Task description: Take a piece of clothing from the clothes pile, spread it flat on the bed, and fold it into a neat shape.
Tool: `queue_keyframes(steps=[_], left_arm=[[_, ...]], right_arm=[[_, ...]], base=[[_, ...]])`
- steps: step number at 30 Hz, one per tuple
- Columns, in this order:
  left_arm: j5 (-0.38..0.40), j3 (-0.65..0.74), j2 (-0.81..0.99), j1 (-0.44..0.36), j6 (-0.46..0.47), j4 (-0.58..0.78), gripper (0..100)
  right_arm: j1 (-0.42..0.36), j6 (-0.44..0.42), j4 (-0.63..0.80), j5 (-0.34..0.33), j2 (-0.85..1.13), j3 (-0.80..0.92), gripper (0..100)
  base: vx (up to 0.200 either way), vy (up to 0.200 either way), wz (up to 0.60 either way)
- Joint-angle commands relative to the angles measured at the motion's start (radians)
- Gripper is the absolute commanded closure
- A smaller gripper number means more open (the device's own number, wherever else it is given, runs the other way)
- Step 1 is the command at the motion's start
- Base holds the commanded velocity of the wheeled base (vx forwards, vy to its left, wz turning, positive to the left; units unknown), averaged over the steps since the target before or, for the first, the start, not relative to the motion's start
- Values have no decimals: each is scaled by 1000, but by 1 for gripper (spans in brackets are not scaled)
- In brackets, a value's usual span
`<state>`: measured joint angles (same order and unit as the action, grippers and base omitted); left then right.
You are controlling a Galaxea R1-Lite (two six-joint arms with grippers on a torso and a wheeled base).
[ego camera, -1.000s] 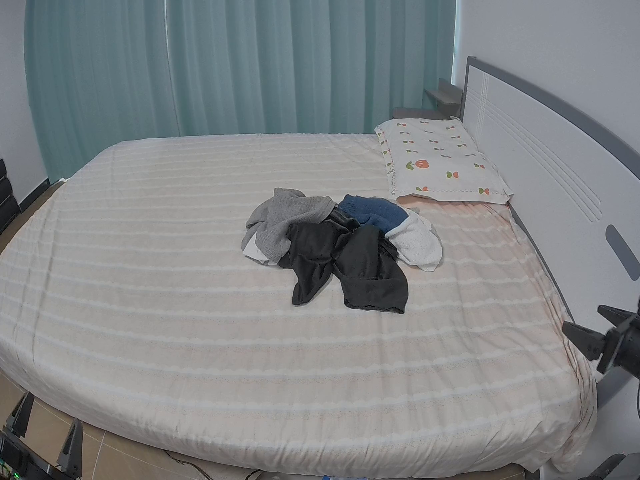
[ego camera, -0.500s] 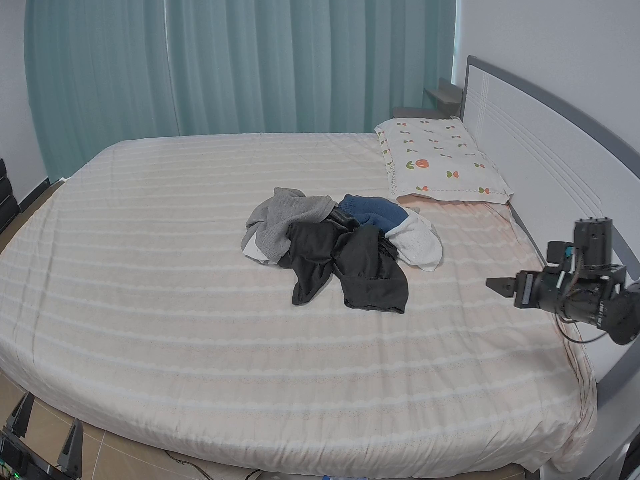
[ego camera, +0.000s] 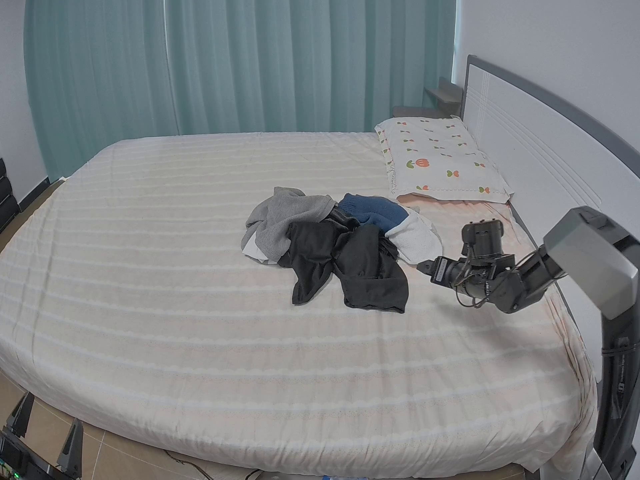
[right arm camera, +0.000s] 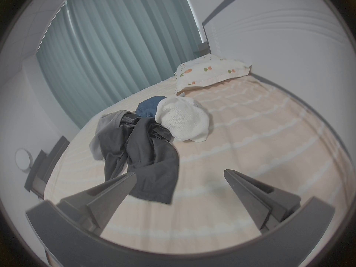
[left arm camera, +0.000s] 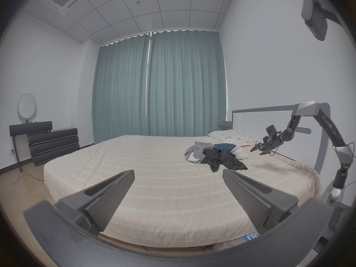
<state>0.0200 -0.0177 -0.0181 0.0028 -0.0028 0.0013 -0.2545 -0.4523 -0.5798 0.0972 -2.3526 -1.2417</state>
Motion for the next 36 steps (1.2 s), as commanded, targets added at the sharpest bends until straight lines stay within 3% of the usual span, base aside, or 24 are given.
queue_keyframes(steps=[1,8,24,25,36], left_arm=[[0,16,13,0,0,0,0],[0,16,13,0,0,0,0],[0,16,13,0,0,-1,0],[0,16,13,0,0,0,0],[0,16,13,0,0,0,0]], right_arm=[[-58,-128,107,22,-278,-283,0],[-106,-149,146,24,-355,-386,0],[-123,-152,198,29,-404,-532,0],[-124,-152,201,29,-404,-532,100],[-121,-170,196,18,-376,-487,100]], base=[[0,0,0],[0,0,0],[0,0,0],[0,0,0],[0,0,0]])
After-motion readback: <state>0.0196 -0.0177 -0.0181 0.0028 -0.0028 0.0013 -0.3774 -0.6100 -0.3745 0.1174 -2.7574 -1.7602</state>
